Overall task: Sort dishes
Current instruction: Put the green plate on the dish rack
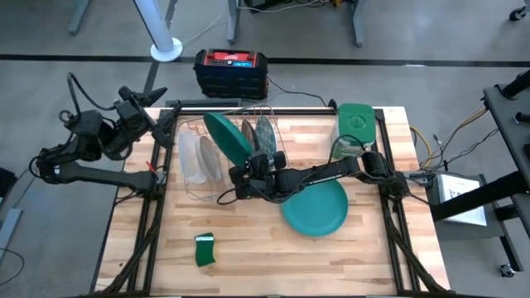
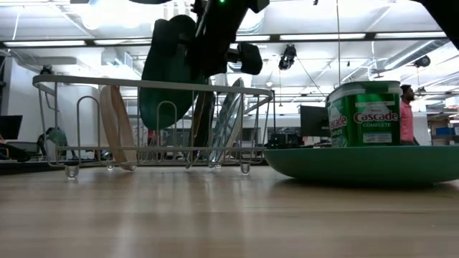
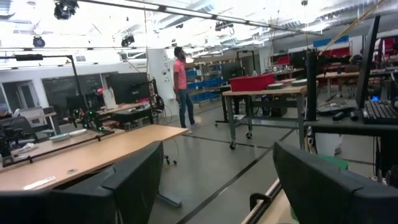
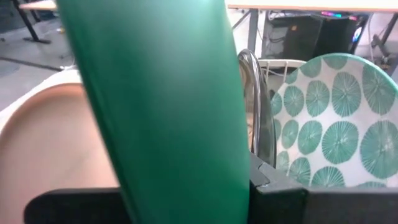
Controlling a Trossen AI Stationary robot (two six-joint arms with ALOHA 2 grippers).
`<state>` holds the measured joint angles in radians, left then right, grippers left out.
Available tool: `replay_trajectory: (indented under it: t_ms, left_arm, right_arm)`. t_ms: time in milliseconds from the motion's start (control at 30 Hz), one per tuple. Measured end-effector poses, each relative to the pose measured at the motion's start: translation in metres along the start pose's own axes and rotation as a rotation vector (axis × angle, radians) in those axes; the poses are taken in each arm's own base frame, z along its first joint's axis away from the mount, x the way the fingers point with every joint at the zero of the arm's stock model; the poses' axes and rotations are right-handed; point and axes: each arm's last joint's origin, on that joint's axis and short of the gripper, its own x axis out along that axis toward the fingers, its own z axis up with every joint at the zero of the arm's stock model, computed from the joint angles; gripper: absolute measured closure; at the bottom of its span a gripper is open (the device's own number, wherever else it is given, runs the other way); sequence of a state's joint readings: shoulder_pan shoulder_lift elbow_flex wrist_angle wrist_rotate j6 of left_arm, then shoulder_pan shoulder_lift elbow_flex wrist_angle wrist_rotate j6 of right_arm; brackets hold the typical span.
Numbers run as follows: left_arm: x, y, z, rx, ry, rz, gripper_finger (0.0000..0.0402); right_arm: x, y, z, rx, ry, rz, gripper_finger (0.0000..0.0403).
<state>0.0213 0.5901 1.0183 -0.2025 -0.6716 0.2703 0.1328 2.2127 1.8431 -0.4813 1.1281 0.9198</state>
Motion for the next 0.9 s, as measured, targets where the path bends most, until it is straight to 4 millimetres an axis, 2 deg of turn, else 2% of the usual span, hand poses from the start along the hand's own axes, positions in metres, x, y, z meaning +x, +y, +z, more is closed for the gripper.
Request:
replay_trajectory:
  t_ms: [300,667,900]
  left_arm:
    - [-0.005,0.005,0.002,-0.023,-0.019,0.005,0.0109]
    - [-0.004,0.004,0.002,-0.024,-0.017,0.005,0.0109]
    - [-0.004,0.003,0.002,-0.021,-0.014,0.004,0.0109]
  right_arm:
    - [0.011,0.0,0.003,0.111,0.06,0.043,0.0369]
    - [0.011,0.002,0.009,0.035,-0.048,-0.007,0.0369]
    - [0.019,0.007,-0.009,0.03,-0.04,-0.006,0.0369]
